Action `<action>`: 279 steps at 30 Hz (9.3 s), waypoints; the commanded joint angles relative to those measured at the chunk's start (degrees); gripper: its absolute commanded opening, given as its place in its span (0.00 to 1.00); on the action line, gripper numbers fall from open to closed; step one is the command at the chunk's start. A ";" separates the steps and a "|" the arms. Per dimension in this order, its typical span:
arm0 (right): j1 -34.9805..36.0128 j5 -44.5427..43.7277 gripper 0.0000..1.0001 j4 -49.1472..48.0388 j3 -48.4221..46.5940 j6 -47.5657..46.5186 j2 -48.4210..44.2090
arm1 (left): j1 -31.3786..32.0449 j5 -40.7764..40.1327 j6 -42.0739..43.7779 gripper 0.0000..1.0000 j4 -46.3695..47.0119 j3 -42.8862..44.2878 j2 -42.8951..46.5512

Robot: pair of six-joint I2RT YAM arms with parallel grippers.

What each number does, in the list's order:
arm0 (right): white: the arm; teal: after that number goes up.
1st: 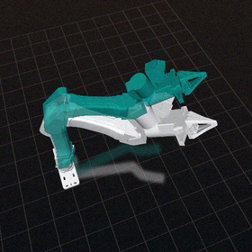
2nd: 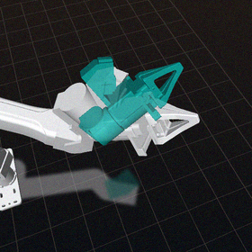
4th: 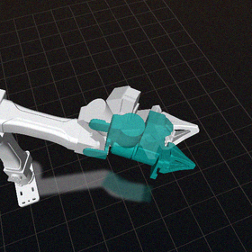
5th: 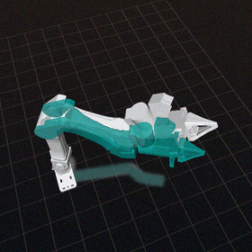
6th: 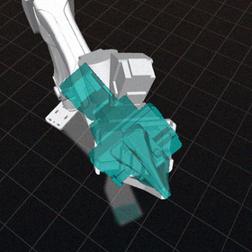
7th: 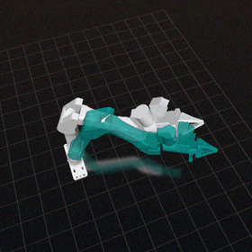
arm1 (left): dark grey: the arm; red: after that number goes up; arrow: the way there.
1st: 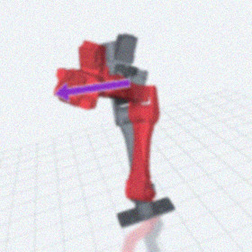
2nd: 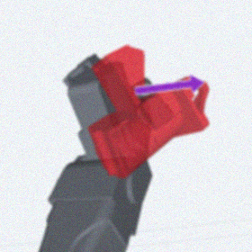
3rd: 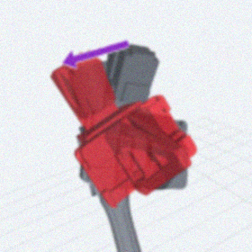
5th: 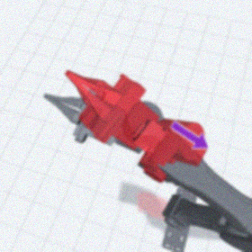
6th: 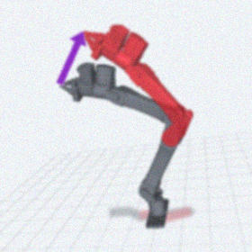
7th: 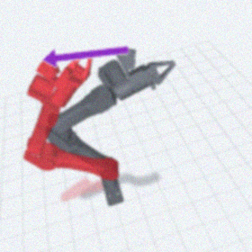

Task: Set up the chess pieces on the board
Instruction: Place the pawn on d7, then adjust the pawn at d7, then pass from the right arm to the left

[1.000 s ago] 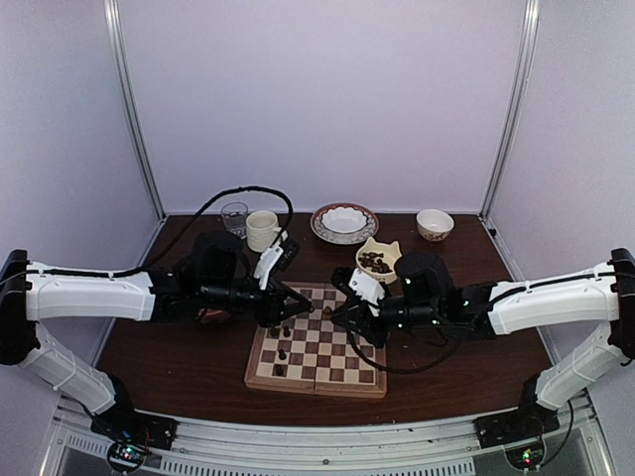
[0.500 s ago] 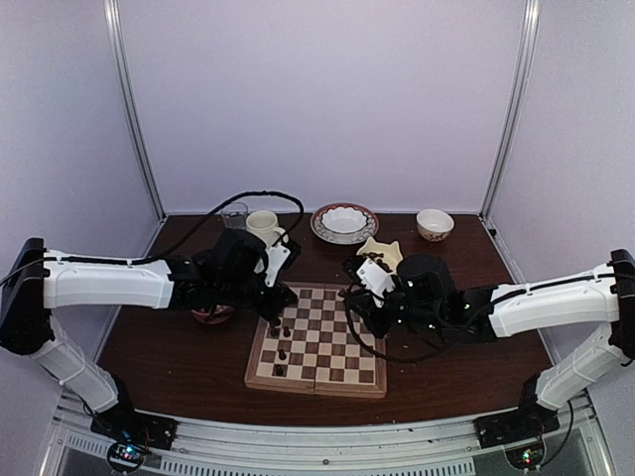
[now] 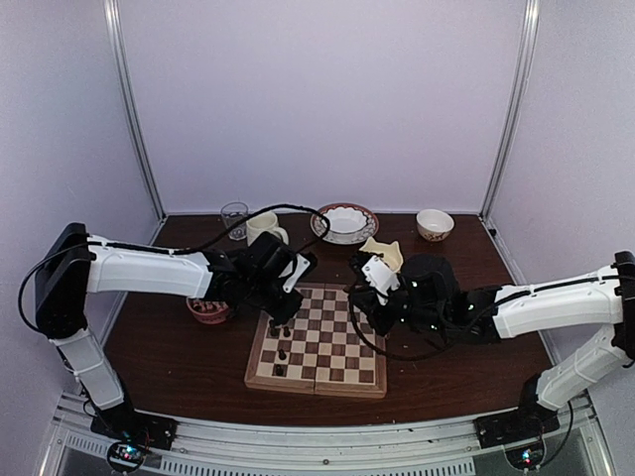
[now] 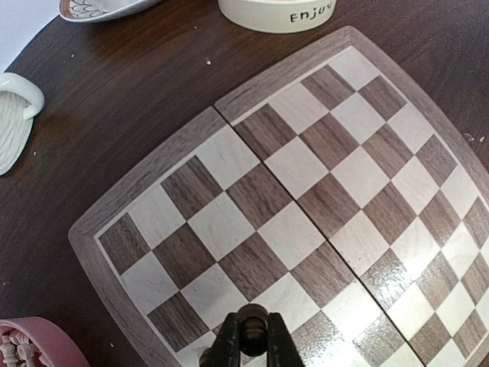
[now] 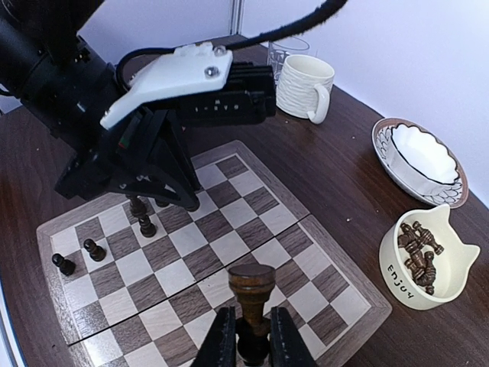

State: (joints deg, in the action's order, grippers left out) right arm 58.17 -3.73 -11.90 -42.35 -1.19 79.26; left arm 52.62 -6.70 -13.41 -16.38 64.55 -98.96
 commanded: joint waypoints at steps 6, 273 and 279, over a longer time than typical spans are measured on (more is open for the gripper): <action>0.10 -2.97 0.00 -1.61 1.89 0.32 -3.83 | 0.40 -0.31 0.21 0.04 -4.93 4.09 -2.91; 2.12 12.23 0.02 -3.39 1.43 -4.03 -2.87 | 1.70 41.94 -9.88 0.41 13.36 -0.91 5.72; 2.12 11.90 0.02 -3.25 1.44 -3.98 -2.96 | 1.70 42.11 -9.88 0.38 13.34 -0.84 5.63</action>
State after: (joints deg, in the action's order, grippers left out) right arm 60.12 10.00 -12.64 -40.88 -4.80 78.00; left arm 53.69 34.54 -24.29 -3.22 62.37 -93.32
